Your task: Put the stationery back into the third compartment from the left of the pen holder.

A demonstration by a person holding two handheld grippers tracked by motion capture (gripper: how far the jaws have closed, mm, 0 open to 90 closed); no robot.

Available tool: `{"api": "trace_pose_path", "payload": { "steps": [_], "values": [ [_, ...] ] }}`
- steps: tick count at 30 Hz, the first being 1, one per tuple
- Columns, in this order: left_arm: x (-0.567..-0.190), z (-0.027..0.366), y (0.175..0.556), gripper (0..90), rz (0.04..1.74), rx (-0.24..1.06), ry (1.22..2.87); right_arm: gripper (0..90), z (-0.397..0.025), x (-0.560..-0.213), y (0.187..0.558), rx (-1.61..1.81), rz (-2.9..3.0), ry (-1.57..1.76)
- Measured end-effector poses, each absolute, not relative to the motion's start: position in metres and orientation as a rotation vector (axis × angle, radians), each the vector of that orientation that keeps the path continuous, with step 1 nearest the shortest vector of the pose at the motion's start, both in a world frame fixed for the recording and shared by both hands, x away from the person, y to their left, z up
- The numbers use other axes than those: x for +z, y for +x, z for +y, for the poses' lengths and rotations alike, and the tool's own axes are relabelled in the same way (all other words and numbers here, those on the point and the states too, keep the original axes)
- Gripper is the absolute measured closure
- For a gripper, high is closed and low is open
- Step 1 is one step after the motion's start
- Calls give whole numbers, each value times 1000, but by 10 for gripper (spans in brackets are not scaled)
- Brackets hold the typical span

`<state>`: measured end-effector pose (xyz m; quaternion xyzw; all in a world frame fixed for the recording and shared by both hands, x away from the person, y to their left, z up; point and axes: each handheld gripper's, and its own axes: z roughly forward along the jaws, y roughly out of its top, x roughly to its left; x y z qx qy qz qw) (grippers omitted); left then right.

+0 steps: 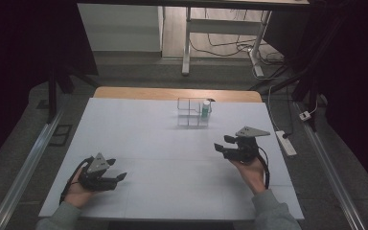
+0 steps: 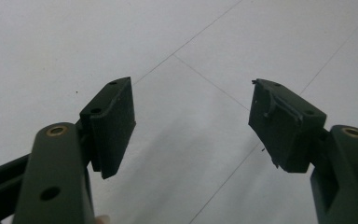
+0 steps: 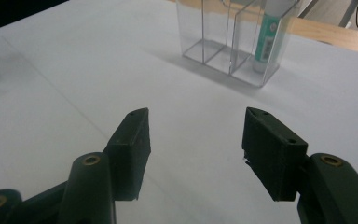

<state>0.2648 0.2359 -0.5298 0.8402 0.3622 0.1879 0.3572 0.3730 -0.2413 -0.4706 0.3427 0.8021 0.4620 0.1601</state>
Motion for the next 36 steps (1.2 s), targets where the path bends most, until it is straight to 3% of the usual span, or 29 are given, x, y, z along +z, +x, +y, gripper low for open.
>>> {"api": "trace_pose_path", "payload": {
  "steps": [18,36],
  "values": [
    [-530,241,267,304,974,467,2133,356,-280,-494,326,1229,2375,927],
    [-530,241,266,301,987,454,2141,341,-289,-501,323,1202,2377,916]
  ]
}}
